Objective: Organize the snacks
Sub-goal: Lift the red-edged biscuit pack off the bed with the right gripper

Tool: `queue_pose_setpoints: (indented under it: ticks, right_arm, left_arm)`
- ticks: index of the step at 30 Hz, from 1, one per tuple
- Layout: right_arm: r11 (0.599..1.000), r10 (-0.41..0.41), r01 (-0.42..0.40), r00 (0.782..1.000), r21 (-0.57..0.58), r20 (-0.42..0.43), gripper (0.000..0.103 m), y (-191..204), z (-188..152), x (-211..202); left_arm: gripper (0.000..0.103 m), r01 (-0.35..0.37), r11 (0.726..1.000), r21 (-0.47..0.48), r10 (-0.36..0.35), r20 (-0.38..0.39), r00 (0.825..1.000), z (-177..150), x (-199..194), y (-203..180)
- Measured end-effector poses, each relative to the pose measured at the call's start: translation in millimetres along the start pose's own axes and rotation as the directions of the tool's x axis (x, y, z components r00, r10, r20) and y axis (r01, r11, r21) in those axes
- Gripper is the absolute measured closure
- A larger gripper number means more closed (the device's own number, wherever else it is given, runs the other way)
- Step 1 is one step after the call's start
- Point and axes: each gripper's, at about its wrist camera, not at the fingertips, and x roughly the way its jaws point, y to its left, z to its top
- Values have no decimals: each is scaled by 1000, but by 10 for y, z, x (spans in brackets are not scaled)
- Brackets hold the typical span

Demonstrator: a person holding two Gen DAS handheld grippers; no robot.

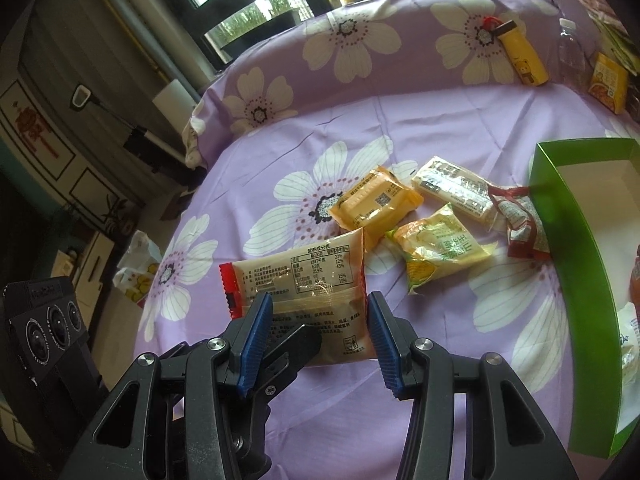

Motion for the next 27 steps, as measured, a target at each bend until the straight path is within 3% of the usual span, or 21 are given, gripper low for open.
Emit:
queue_pose_setpoints:
  ticks: [18, 24, 27]
  right_arm:
    - [999, 48, -48, 998, -13, 29, 51, -4, -34, -138]
    - [996, 90, -89, 995, 22, -50, 51, -93, -60, 55]
    - [997, 72, -68, 991, 37, -109, 51, -169, -89, 241]
  left_arm:
    - [64, 59, 998, 37, -60, 13, 998, -23, -61, -153]
    - [63, 48, 998, 28, -46, -66, 997, -75, 104, -58]
    - [64, 48, 998, -38, -53, -160, 986, -149, 317, 84]
